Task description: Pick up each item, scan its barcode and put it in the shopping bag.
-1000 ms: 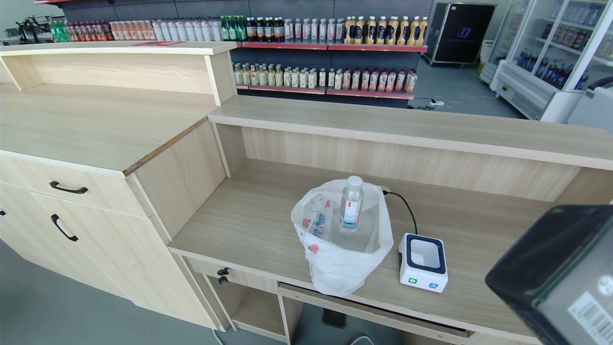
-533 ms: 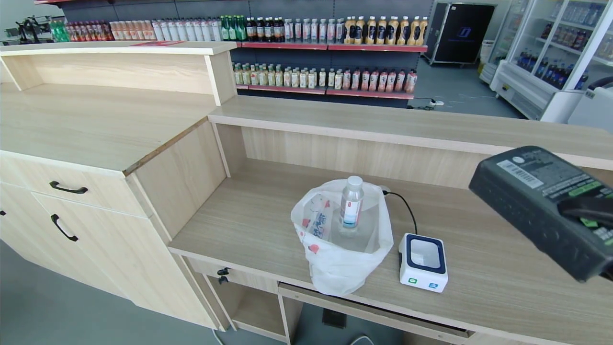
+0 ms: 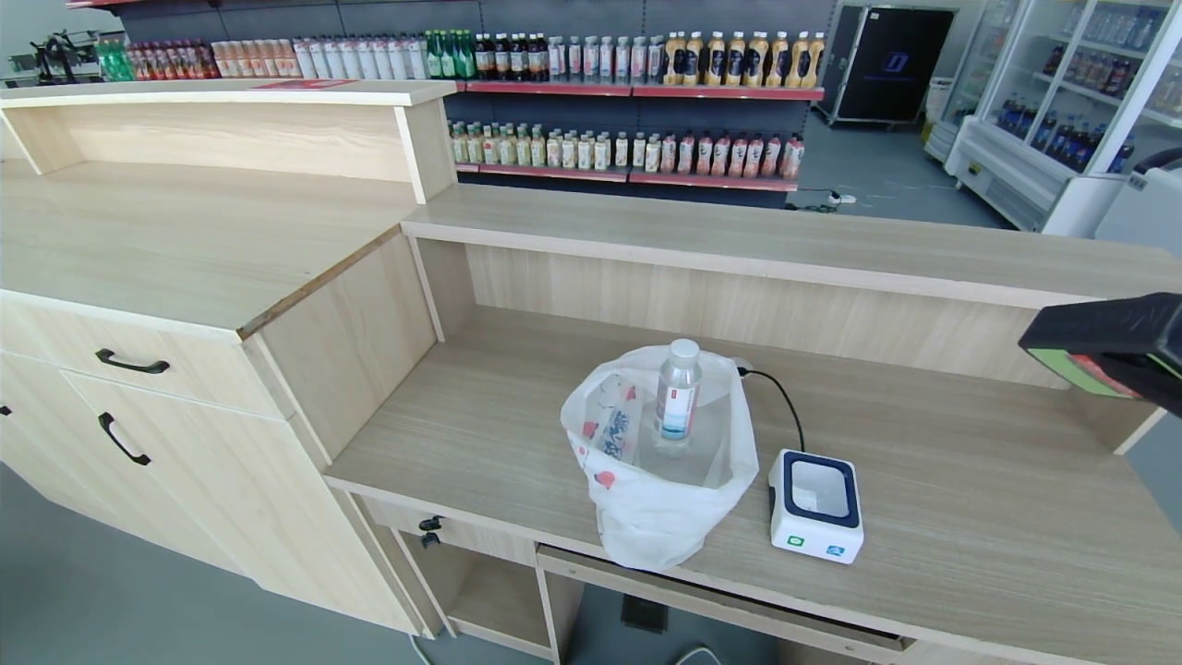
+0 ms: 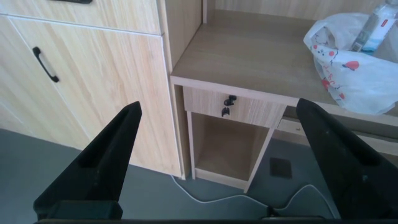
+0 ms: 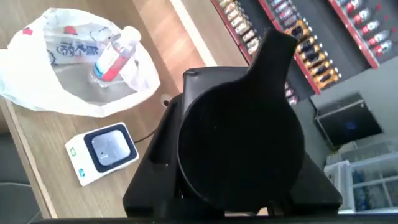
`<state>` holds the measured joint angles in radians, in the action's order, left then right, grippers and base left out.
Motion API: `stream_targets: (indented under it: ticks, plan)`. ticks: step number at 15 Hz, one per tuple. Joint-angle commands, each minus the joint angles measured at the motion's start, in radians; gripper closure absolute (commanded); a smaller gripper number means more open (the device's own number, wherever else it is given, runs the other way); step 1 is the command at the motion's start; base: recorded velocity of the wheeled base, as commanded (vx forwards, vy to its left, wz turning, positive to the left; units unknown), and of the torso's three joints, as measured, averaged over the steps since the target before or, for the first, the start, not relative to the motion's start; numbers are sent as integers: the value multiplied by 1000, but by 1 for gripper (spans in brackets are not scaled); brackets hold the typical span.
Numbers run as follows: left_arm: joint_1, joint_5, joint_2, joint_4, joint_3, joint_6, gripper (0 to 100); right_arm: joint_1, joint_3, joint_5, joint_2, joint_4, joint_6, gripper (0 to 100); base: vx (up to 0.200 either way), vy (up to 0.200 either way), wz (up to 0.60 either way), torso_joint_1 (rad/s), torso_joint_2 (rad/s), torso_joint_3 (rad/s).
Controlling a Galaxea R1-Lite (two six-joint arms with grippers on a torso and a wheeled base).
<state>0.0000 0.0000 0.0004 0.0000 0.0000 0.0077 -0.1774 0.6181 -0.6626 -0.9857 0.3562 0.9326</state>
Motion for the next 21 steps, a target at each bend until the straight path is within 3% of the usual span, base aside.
stream_targets:
  ticks: [1, 3, 4, 5, 7, 9, 13, 16, 19, 21]
  plan:
    - [0, 0, 0, 0, 0, 0, 0, -71, 35, 31, -71, 9, -100, 100, 0, 0, 600, 7, 12, 2]
    - [0, 0, 0, 0, 0, 0, 0, -30, 49, 296, -71, 1, -322, 100, 0, 0, 600, 0, 5, 5]
    - [0, 0, 0, 0, 0, 0, 0, 42, 75, 462, -79, -25, -482, 100, 0, 0, 600, 2, -2, 2]
    - [0, 0, 0, 0, 0, 0, 0, 85, 95, 557, -88, -95, -610, 100, 0, 0, 600, -2, 2, 2]
    - [0, 0, 0, 0, 0, 0, 0, 96, 95, 540, -113, -227, -917, 100, 0, 0, 0, 0, 0, 0]
    - [0, 0, 0, 0, 0, 0, 0, 13, 48, 439, -157, -250, -1178, 100, 0, 0, 0, 0, 0, 0]
    - [0, 0, 0, 0, 0, 0, 0, -139, 25, 310, -287, -246, -1144, 100, 0, 0, 0, 0, 0, 0]
    - [0, 0, 0, 0, 0, 0, 0, -189, 23, 198, -399, -169, -1114, 100, 0, 0, 0, 0, 0, 0]
    - [0, 0, 0, 0, 0, 0, 0, -252, 15, -40, -461, -125, -1012, 100, 0, 0, 0, 0, 0, 0]
    - [0, 0, 0, 0, 0, 0, 0, -295, 15, -123, -498, -138, -914, 100, 0, 0, 0, 0, 0, 0]
